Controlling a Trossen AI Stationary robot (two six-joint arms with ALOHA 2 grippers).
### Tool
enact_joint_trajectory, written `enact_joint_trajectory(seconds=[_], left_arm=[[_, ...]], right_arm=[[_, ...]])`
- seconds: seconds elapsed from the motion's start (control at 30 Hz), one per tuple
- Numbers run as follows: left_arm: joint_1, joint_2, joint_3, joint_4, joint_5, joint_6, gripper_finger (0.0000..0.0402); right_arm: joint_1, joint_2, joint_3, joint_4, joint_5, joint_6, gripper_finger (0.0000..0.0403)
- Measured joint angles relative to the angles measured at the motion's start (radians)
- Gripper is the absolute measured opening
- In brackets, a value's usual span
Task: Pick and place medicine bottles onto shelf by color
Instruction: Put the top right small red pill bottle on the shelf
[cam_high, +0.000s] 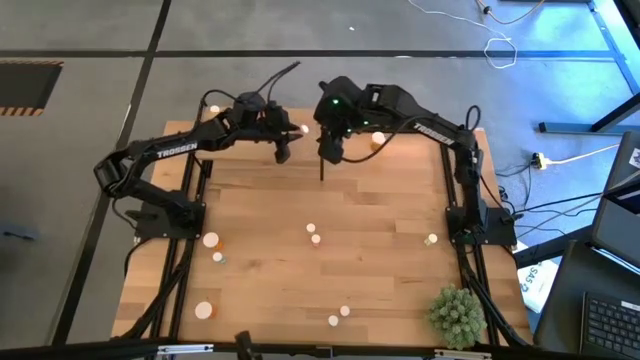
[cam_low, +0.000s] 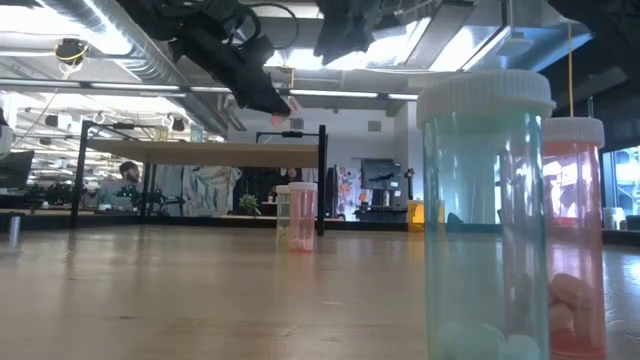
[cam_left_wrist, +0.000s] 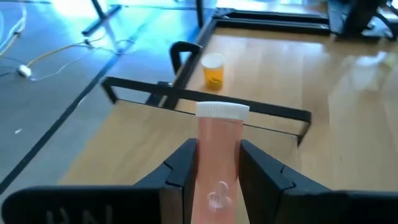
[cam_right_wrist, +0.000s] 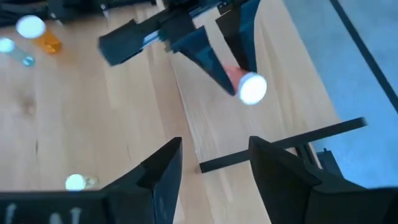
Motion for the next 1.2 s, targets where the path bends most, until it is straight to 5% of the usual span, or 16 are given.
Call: enact_joint_trajectory(seconds=[0.13,0.4,0.8,1.2], left_arm=[[0.012,-0.047,0.000,0.002,-0.021,-0.056,0.0092],[0.002,-0.137,0.000,-0.007,-0.261,-0.110,0.0092],[0.001,-0.359,-0.127,-0.064,-0.401,-0.197,0.0092],[-0.057,-0.393,-0.414,0.445,-0.482,-0.192,0.0092]], right_arm=[[0.002,-0.035,0.000,0.000,-0.001,-0.001,0.0187],[0.004,-0.070,0.000,-0.018,0.000,-0.006,0.0187],[0.004,-0.085,0.000,-0.092,0.053,-0.008,0.0187],[0.004,-0.085,0.000,-0.087,0.054,-0.008,0.0187]])
